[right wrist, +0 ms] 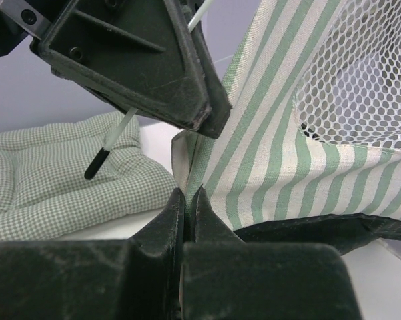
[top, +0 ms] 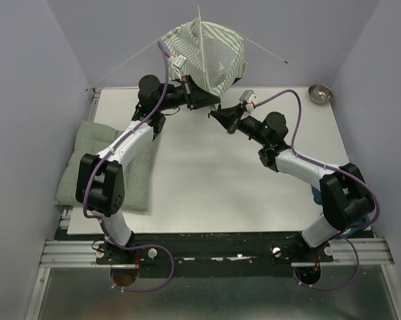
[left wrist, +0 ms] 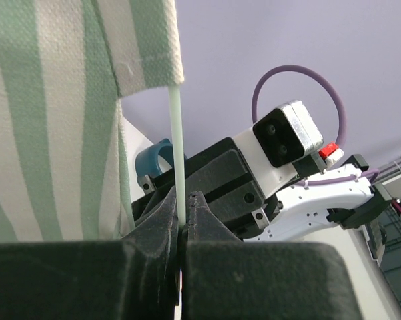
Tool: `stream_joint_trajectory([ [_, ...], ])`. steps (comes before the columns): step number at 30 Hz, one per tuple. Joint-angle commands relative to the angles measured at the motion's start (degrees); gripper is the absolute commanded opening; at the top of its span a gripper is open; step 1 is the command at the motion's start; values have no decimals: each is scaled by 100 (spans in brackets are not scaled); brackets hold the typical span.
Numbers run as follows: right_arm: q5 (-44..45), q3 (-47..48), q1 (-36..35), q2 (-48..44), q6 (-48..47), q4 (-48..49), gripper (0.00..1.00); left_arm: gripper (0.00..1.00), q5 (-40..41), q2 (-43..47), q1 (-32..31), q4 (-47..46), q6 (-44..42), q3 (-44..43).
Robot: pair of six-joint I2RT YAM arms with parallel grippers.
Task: Set up the pet tent
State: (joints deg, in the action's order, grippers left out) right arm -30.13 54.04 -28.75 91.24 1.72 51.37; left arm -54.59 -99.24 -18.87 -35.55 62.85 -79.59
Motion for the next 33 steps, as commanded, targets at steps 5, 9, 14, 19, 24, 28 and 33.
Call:
stream_joint_trajectory([
  [5, -1698, -306, -210, 52, 373, -1736, 1, 0, 2048, -174, 314, -989, -44, -707],
  [9, -1768, -429, -210, -1, 435, -1754, 1, 0, 2242, -262, 332, -1068, -203, -724],
  [14, -1812, -605, -210, -80, 409, -1850, 1, 0, 2382, -376, 419, -1007, -247, -891],
  [19, -1918, -772, -210, -194, 347, -1850, 1, 0, 2462, -534, 481, -972, -308, -1163],
  [24, -1865, -878, -210, -256, 356, -1859, 1, 0, 2330, -684, 507, -927, -308, -1383],
  [28, -1839, -887, -210, -300, 435, -1833, 1, 0, 2014, -614, 551, -1041, -186, -1130],
  [33, -1742, -860, -157, -248, 540, -1789, 1, 0, 1671, -421, 665, -1121, 34, -804],
])
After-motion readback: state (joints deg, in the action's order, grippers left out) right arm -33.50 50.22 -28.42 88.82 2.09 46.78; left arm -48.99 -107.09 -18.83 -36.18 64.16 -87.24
